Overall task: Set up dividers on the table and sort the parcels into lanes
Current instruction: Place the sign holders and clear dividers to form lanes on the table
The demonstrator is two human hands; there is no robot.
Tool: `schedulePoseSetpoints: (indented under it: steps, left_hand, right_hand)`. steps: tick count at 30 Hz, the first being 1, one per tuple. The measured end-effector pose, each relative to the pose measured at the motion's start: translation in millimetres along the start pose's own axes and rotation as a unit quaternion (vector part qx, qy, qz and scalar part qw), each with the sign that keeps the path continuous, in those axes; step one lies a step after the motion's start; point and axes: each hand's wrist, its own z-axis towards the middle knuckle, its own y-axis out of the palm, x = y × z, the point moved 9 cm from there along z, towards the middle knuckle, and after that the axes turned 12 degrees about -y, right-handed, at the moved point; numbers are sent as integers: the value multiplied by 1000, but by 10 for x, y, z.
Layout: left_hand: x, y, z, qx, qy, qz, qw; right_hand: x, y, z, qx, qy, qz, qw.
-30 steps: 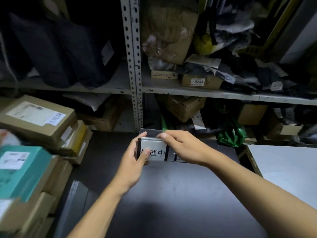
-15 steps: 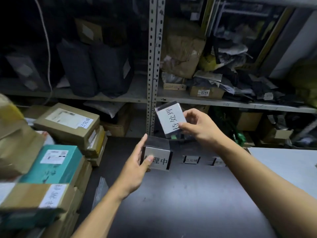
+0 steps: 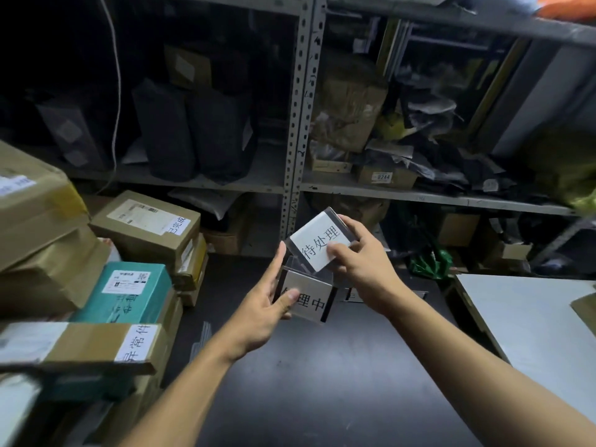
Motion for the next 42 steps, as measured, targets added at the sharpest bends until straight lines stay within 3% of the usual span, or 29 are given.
schedulePoseSetpoints:
  steps: [6, 13, 19, 25, 31, 36, 42]
  left_hand:
    - [-99, -96, 50, 6, -7, 4, 1000]
    - [-274, -135, 339, 28, -22, -3, 999]
    - [-476, -465, 653, 129, -47, -40, 990]
    - [-702, -909, 930, 230, -36, -94, 968]
    - [-906, -963, 1254, 230, -29, -104, 967]
    - [-1118, -949, 1447, 228, -36, -104, 968]
    - [-1286, -897, 1541, 218, -55, -103, 969]
  right_hand:
    - [-53, -162, 85, -3, -33, -199, 979]
    - [189, -109, 308, -148, -41, -292, 944]
    - [488, -475, 752, -35, -71, -291, 954]
    - [1460, -595, 979, -65, -40, -391, 917]
    - [2607, -356, 986, -192, 23, -470, 861]
    - [3161, -330, 1020, -216, 61, -484, 846]
    - [3371, -297, 997, -229, 77, -476, 846]
